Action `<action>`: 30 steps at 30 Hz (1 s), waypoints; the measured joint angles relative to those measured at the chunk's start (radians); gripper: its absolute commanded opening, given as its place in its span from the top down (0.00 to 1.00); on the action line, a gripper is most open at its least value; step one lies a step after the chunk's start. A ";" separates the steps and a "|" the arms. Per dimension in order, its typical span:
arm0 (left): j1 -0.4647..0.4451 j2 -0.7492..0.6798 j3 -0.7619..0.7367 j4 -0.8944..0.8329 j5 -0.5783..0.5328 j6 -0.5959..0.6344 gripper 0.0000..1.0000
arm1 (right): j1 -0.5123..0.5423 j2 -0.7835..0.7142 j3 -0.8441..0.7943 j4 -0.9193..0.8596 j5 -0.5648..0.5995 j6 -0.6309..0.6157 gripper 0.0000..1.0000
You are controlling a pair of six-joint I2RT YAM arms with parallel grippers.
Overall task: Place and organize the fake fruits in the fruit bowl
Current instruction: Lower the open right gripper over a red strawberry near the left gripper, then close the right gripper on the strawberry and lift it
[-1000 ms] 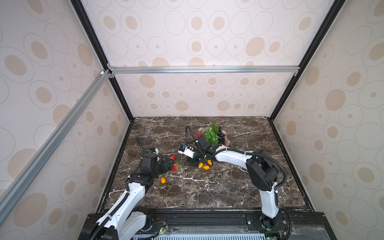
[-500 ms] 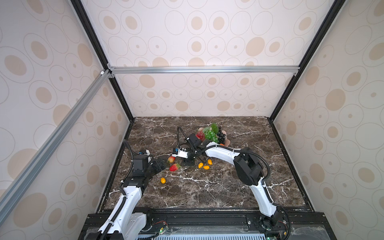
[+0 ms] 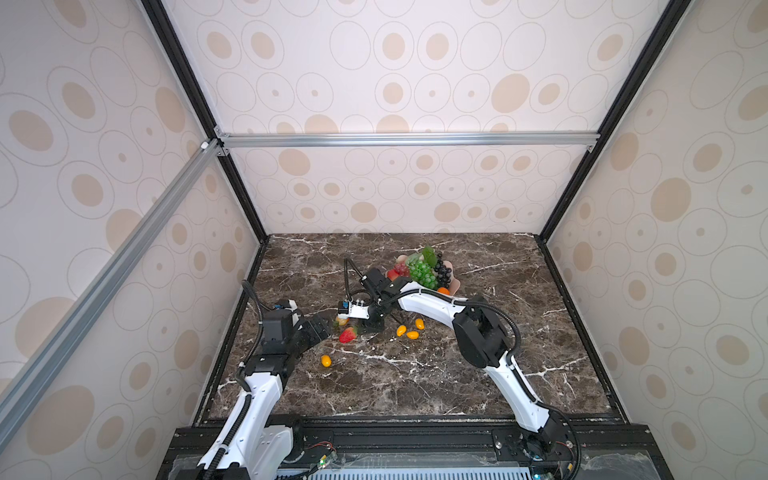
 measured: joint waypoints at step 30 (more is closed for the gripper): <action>0.010 -0.011 -0.002 0.033 0.052 0.002 0.10 | -0.013 -0.158 -0.156 0.058 0.008 -0.002 1.00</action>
